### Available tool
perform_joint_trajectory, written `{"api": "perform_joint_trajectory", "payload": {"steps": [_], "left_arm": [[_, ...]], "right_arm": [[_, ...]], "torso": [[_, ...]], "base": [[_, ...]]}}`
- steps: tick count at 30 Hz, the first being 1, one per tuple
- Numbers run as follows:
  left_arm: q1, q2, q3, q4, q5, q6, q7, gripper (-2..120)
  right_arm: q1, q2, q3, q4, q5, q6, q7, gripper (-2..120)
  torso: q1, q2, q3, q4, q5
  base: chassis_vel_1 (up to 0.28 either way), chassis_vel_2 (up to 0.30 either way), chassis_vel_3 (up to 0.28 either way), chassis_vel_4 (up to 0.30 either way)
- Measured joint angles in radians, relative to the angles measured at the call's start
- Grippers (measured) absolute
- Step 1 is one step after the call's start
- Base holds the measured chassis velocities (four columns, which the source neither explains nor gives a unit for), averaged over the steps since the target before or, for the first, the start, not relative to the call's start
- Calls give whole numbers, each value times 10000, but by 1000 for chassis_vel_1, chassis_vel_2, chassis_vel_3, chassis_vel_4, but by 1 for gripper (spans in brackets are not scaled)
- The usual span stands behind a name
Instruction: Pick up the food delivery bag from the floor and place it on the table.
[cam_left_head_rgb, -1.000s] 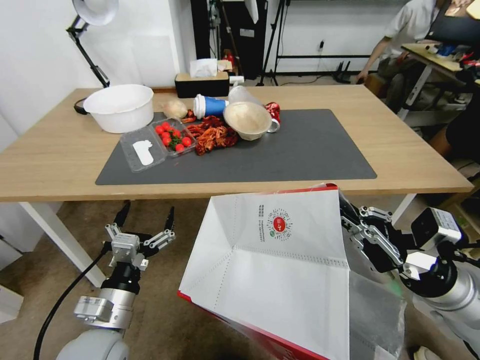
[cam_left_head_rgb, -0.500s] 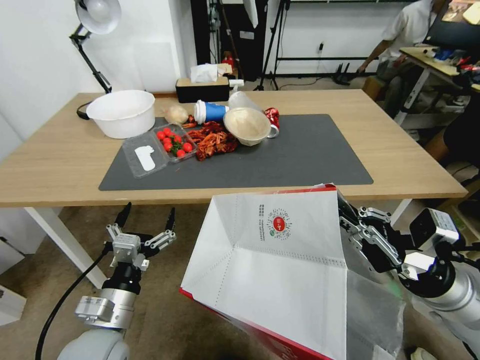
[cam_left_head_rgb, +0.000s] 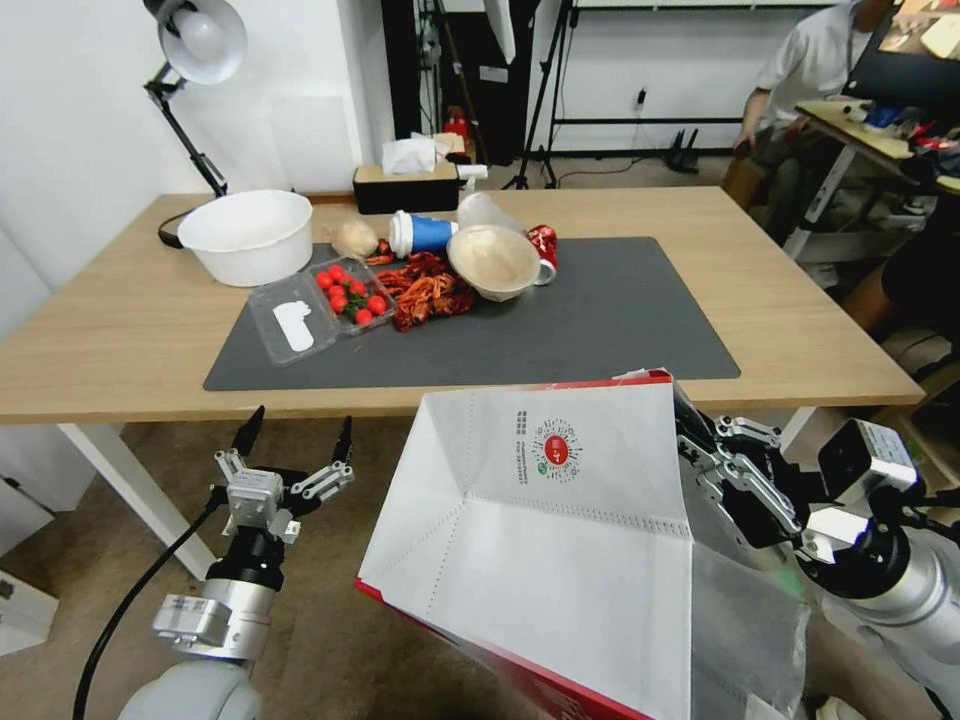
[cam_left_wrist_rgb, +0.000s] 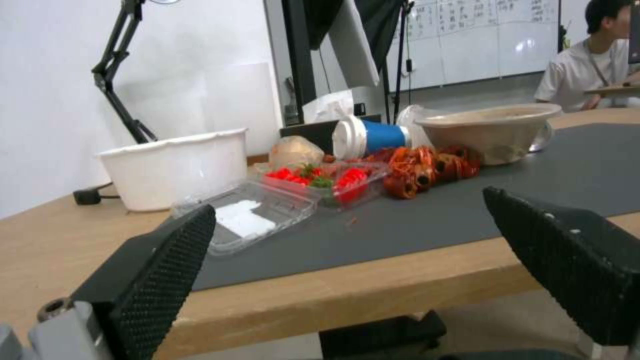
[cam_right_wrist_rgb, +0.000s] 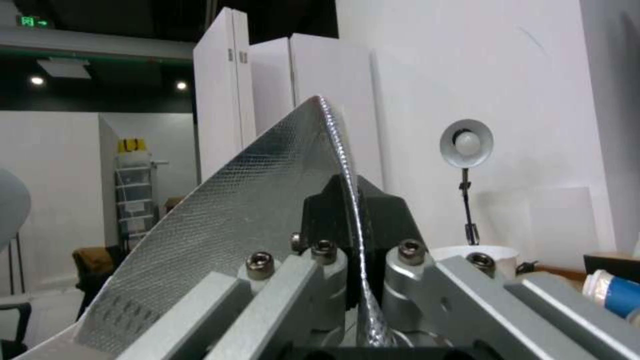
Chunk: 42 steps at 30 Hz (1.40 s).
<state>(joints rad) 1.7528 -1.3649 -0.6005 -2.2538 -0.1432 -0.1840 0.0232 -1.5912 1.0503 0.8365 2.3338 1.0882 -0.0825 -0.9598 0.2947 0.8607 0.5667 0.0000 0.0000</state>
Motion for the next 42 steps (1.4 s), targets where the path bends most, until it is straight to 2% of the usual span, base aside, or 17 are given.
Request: {"api": "perform_joint_trajectory", "payload": {"steps": [4,6,11,23,42], "left_arm": [[14,9,30,-16,0,-10,-90,100],[9,15,50,5,-70,-244,-95,100],[9,17,40,44,-142,-528,117,100],[-17,32,49,49,-72,-605,58,100],[210,-31,41,-120,116,-604,15,100]], "right_arm": [[2,11,-4,17,-3,7,0,0],[3,14,-5,33,-3,10,2,0],[-24,10,0,50,-4,29,18,0],[17,-21,-49,258,33,36,224,0],[926,-327,-435,885,1026,409,2265,0]], "torso": [[67,157,86,0,0],[113,267,150,0,0],[185,419,226,0,0],[191,407,213,0,0],[162,342,177,0,-1]], "base": [[0,0,0,0],[0,0,0,0],[0,0,0,0],[0,0,0,0],[0,0,0,0]]}}
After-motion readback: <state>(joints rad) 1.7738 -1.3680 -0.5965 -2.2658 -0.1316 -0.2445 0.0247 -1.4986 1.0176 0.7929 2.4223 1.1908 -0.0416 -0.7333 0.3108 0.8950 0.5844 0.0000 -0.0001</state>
